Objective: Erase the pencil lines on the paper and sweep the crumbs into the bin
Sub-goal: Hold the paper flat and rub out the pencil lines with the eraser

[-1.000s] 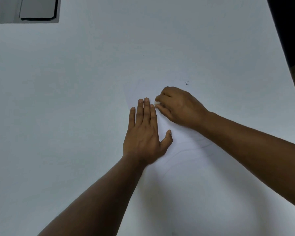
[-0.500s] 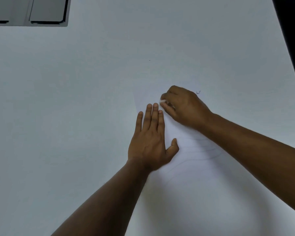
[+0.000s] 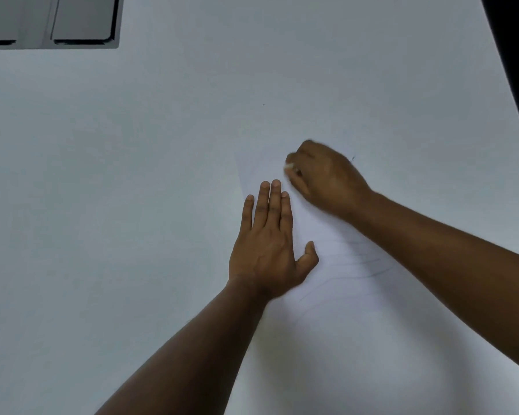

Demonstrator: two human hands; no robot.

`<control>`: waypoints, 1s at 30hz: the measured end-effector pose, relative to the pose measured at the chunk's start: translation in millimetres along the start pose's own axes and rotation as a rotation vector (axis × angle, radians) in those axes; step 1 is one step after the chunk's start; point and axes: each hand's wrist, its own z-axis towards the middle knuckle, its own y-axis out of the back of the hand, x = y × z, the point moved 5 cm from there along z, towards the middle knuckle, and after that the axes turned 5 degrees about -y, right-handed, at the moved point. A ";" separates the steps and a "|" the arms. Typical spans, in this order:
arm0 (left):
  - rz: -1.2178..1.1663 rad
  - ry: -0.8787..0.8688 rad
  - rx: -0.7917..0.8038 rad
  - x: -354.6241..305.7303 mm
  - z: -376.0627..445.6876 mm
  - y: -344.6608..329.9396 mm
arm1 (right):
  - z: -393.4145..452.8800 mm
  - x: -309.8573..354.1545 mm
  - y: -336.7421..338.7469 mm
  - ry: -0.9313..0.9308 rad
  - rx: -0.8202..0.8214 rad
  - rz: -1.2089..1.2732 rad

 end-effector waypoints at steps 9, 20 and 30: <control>-0.034 0.003 -0.008 0.3 -0.1 1.9 | 8.8 7.6 5.9 -0.053 0.039 0.114; -0.057 0.001 -0.025 -1.5 -1.0 2.9 | 37.8 -5.2 11.5 -0.124 0.099 0.068; -0.051 0.000 -0.085 -1.7 -0.3 5.6 | 45.6 36.2 -11.5 0.205 0.249 0.016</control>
